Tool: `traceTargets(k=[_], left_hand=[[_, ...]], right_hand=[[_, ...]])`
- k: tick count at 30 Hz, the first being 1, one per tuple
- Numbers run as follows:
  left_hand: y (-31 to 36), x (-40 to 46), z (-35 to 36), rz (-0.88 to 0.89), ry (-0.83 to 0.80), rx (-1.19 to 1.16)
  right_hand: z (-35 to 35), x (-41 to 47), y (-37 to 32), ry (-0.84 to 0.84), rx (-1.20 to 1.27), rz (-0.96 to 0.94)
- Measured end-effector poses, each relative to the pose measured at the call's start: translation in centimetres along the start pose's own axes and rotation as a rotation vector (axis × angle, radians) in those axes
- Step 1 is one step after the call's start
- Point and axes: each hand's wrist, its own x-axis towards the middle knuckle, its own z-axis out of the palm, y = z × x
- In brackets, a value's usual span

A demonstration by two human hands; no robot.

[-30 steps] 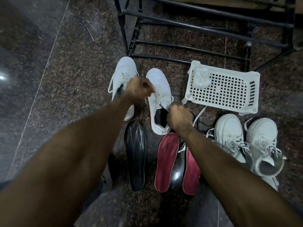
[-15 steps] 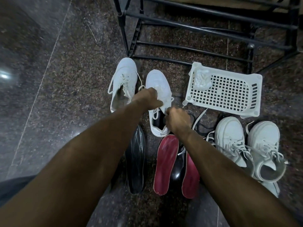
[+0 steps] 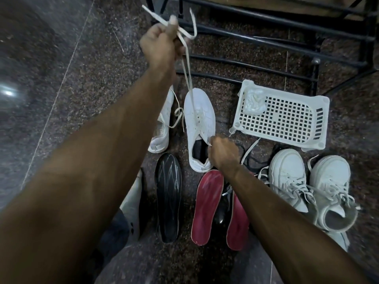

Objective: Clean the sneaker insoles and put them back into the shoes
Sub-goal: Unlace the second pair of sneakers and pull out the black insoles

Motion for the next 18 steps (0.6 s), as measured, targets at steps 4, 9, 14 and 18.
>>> traceTargets(k=[4, 9, 14, 18], left_hand=[[-2.0, -1.0, -2.0, -0.050, -0.093, 0.129], [-9.6, -4.7, -6.0, -0.149, -0.300, 0.997], [-13.3, -9.0, -7.5, -0.317, -0.452, 1.058], [-13.3, -8.4, -7.7, -0.099, -0.547, 1.183]], right_hand=[[-0.3, 0.5, 0.1, -0.044, 0.016, 0.039], [-0.9, 1.5, 0.0, -0.079, -0.023, 0.065], [-0.9, 2.8, -0.6, 0.004, -0.035, -0.036], [-0.9, 2.9, 0.0, 0.029, -0.017, -0.088]])
